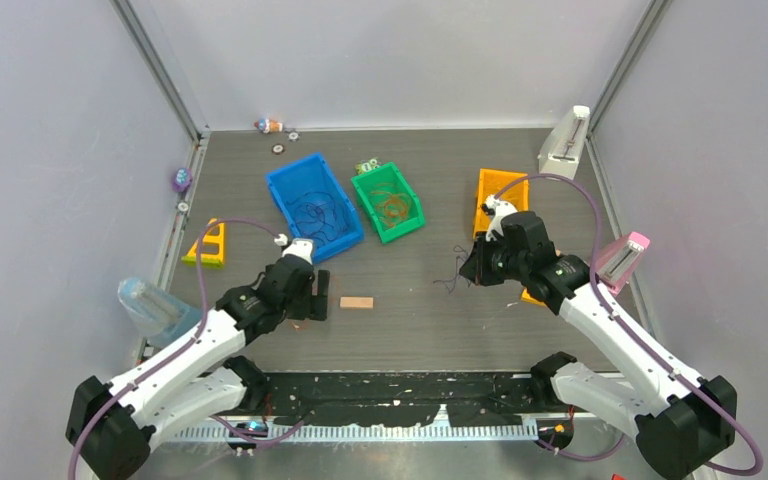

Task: Untangle the cables
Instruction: Place the cable in the bin.

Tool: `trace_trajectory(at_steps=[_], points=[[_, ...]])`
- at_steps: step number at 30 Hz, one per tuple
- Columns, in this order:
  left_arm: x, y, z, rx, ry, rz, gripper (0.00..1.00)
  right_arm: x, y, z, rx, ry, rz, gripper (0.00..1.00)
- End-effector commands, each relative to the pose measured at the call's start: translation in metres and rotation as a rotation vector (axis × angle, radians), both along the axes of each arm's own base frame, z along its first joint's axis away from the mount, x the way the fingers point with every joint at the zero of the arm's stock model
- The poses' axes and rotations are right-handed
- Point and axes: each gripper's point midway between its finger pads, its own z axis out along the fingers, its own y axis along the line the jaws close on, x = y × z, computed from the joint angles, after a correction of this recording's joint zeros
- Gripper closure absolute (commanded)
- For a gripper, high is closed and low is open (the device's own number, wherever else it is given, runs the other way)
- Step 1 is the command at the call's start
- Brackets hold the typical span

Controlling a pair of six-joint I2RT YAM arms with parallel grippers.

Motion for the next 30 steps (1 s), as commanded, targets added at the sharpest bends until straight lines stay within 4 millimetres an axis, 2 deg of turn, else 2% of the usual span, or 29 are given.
trace_trajectory(at_steps=[1,3,5,14,18,21,23,24,25,26,28,30], points=[[-0.007,-0.006,-0.003,-0.008,0.074,-0.019,0.11,0.007,0.010,0.015,0.027,-0.064,0.049,0.95],[-0.004,-0.009,-0.005,0.006,0.084,-0.034,0.02,0.007,0.010,0.015,0.028,-0.067,0.058,0.95],[0.000,-0.011,-0.007,0.024,0.086,-0.045,0.01,0.007,0.012,0.015,0.032,-0.068,0.068,0.95],[0.011,-0.006,-0.032,0.149,0.162,-0.023,0.00,0.006,0.016,0.018,0.045,-0.078,0.099,0.95],[0.010,-0.013,-0.046,0.133,0.222,-0.014,0.08,0.006,0.016,0.020,0.044,-0.087,0.101,0.95],[0.006,-0.024,-0.060,0.066,0.280,-0.003,0.22,0.006,0.016,0.020,0.042,-0.089,0.103,0.95],[0.003,-0.027,-0.070,0.043,0.306,0.010,0.46,0.006,0.015,0.020,0.042,-0.090,0.101,0.95],[0.003,-0.028,-0.072,0.034,0.306,0.013,0.65,0.005,0.015,0.020,0.040,-0.090,0.102,0.95],[0.002,-0.029,-0.073,0.024,0.303,0.016,0.89,0.005,0.015,0.020,0.040,-0.089,0.101,0.95],[0.003,-0.029,-0.073,0.017,0.296,0.018,1.00,0.005,0.014,0.019,0.038,-0.089,0.100,0.95],[0.005,-0.029,-0.064,0.004,0.271,0.020,1.00,0.005,0.013,0.019,0.032,-0.089,0.097,0.95],[0.008,-0.032,-0.042,-0.019,0.236,0.007,1.00,0.005,0.012,0.018,0.025,-0.089,0.094,0.95]])
